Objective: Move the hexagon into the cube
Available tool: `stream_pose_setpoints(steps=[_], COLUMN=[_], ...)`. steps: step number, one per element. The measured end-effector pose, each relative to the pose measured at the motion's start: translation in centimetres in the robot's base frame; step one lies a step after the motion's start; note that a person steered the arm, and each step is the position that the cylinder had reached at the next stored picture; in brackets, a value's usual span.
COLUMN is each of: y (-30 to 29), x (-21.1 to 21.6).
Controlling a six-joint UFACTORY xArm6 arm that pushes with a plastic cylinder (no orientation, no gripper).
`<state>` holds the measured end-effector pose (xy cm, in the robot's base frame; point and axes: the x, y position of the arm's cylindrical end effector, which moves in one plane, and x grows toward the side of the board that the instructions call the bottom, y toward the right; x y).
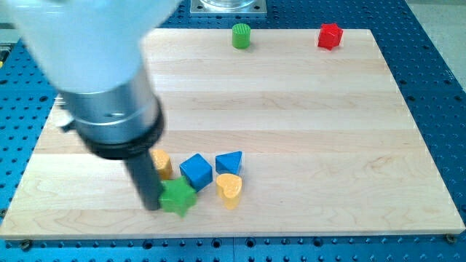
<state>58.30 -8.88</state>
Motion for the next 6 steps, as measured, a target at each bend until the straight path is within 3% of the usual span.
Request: stream_pose_setpoints(steps=[1, 2, 3, 4, 5, 6], y=[-2.1, -12.7, -10.2, -2.8, -1.5, -5.6], x=[0.7, -0.7, -5.9, -4.4, -4.3, -7.9])
